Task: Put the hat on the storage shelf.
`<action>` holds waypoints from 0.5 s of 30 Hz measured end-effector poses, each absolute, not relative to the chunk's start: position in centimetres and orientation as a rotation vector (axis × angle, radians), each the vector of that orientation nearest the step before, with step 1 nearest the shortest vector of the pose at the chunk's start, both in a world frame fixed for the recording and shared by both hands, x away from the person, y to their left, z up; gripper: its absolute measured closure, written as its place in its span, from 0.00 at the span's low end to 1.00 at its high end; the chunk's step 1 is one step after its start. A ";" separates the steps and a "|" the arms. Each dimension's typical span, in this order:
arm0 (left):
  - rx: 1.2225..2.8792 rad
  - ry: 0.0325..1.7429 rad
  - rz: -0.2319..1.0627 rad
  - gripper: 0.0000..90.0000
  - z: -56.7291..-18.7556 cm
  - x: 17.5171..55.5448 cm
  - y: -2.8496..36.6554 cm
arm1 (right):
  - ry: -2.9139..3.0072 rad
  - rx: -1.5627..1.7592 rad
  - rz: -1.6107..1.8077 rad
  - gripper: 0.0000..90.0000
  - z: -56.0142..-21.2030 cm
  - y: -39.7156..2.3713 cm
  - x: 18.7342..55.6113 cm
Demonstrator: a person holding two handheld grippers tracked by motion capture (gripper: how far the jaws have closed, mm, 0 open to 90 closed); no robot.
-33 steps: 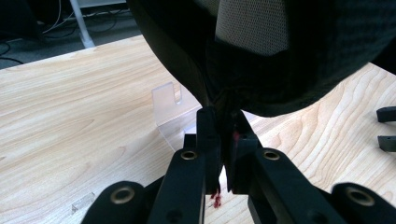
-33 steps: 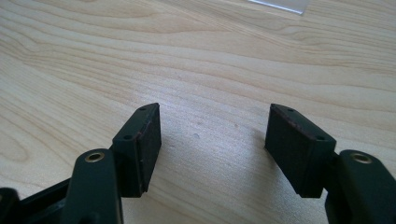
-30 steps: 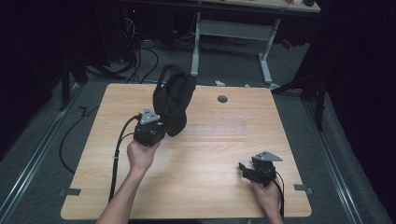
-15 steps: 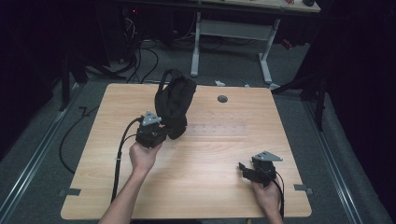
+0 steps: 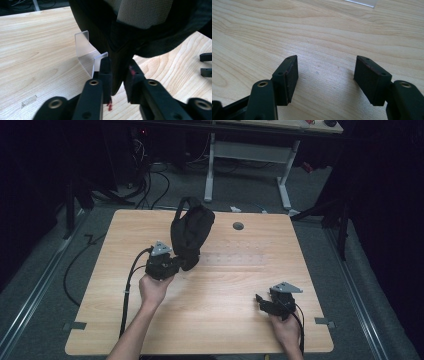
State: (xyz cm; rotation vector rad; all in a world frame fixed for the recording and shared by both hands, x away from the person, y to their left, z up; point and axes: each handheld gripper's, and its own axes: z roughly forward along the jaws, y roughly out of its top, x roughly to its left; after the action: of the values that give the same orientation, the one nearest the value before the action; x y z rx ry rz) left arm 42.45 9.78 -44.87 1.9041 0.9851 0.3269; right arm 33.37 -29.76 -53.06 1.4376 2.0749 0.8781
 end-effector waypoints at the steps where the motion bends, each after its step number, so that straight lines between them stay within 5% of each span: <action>1: 1.908 0.989 0.323 0.81 -44.9 42.5 9.9 | 2.075 1.437 0.878 0.40 -53.1 -29.8 33.4; 9: 1.881 1.020 0.312 0.54 -45.0 42.0 10.9 | 2.075 1.438 0.878 0.40 -53.1 -29.8 33.4; 15: 1.876 1.038 0.329 0.49 -44.9 41.6 11.5 | 2.075 1.438 0.878 0.40 -53.1 -29.8 33.4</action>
State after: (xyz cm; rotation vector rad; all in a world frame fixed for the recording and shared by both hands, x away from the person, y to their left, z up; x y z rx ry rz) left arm 41.58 11.48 -44.87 1.8757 1.0381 0.3290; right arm 33.37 -29.76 -53.06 1.4375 2.0747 0.8782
